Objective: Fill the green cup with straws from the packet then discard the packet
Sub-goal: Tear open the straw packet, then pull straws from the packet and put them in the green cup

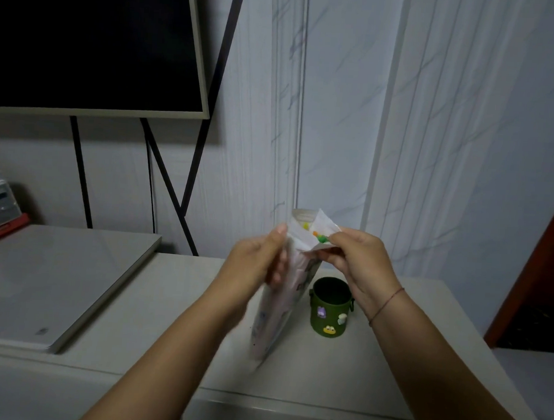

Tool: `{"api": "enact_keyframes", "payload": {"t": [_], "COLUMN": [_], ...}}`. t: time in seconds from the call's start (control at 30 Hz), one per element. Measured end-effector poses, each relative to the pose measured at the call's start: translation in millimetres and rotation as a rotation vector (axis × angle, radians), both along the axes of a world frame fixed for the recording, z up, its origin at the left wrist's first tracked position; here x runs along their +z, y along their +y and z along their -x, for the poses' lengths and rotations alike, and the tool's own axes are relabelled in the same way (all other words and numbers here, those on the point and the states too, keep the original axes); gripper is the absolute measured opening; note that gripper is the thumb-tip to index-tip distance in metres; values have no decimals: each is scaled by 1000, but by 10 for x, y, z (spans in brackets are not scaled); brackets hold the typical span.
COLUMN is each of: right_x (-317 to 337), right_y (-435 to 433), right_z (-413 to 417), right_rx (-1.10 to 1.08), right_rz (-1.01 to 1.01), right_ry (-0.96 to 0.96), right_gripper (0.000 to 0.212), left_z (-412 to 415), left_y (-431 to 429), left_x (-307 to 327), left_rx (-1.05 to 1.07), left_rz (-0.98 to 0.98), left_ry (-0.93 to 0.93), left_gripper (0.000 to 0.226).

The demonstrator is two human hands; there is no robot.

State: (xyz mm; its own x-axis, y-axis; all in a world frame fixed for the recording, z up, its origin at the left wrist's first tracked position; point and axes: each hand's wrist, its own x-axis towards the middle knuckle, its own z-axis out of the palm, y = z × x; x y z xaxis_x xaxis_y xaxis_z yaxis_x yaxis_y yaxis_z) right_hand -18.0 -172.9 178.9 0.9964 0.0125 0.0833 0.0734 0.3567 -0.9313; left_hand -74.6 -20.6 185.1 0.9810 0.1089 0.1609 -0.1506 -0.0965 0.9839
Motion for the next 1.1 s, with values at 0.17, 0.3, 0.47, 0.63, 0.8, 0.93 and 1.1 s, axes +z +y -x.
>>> {"api": "enact_keyframes", "payload": {"t": [0.17,0.3,0.47,0.63,0.8,0.93,1.1], "right_x": [-58,-114,-373,-740,-1006,-1134,-1139], "right_y": [22,6,-113,-181,-128,-52,24], "right_z": [-4,23,39,48,11,-49,-114], "right_rx": [-37,37,93,104,85,96,185], "right_rz": [-138,-221,-221,-43,-82,-334,-533], "right_ry": [-67,-105,-51,43,166,316,311], "right_gripper": [17,20,20,22,27,31,37], "left_z": [170,17,-171,-361,-546,-565,-515], "left_y": [-310,-300,-229,-84,24,13,-58], "left_x": [-478,-635,-778,-992,-1174,-1322,-1262], "left_rx": [-397,-357,-192,-117,8,76,102], "left_rz": [447,989,1176,1273,1060,859,687], "left_ry": [535,495,336,149,68,-30,-137], "left_gripper": [78,100,86,59,56,60,59]}}
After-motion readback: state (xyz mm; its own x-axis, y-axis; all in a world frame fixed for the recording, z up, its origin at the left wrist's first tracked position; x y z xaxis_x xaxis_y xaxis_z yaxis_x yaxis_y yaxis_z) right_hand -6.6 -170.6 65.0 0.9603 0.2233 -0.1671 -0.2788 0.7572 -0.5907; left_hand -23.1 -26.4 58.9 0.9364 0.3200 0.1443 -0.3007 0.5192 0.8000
